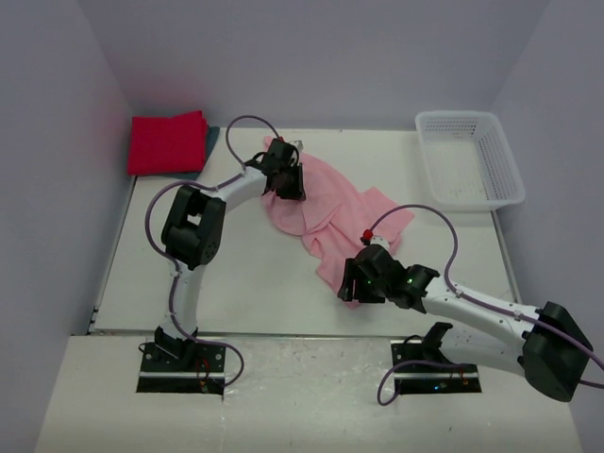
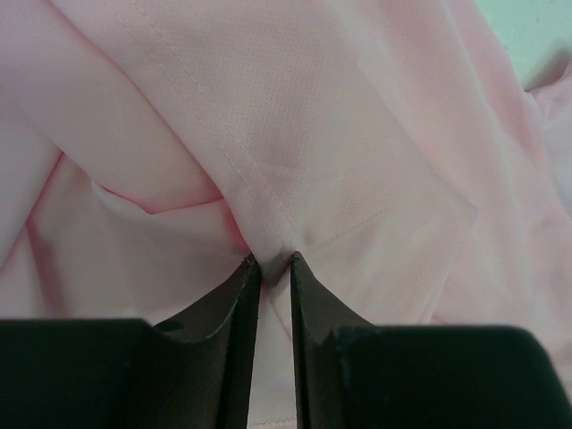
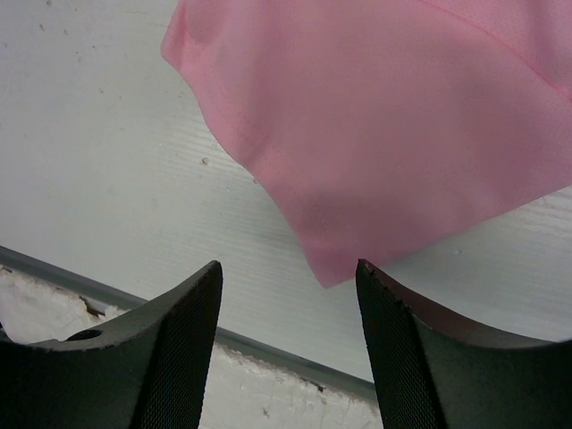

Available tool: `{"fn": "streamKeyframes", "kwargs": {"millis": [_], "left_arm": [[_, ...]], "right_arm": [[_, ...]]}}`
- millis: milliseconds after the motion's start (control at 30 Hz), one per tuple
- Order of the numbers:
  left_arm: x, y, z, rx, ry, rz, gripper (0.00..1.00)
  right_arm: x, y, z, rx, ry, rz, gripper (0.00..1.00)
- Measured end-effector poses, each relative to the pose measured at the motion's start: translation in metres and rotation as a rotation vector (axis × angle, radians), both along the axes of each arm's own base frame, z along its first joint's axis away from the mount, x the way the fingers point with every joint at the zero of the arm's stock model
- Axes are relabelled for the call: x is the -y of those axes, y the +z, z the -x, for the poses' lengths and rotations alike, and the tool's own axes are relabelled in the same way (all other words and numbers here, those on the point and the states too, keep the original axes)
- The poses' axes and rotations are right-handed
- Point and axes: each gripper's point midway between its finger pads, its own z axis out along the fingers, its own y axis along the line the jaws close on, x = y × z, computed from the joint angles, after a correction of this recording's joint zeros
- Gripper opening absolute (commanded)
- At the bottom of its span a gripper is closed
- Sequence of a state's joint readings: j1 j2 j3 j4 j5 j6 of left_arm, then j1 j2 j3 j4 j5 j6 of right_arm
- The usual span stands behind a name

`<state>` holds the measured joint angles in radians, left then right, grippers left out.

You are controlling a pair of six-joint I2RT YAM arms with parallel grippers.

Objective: Fold and stack the t-shirts
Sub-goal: Flatten out the tshirt

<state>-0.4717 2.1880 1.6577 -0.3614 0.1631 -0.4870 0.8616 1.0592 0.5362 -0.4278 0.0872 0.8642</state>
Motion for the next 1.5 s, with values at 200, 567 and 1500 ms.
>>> {"fn": "streamKeyframes", "kwargs": {"millis": [200,567,1500], "left_arm": [[0.001,0.01,-0.001,0.017,-0.001,0.008,0.17],[0.001,0.012,-0.001,0.019,0.002,0.012,0.24],[0.01,0.019,-0.003,0.031,-0.016,0.03,0.15]], "right_arm": [[-0.001,0.0,0.0,0.0,0.002,0.0,0.63],[-0.001,0.0,0.0,0.0,0.003,0.0,0.63],[0.002,0.001,0.004,0.012,-0.004,-0.022,0.62]]}}
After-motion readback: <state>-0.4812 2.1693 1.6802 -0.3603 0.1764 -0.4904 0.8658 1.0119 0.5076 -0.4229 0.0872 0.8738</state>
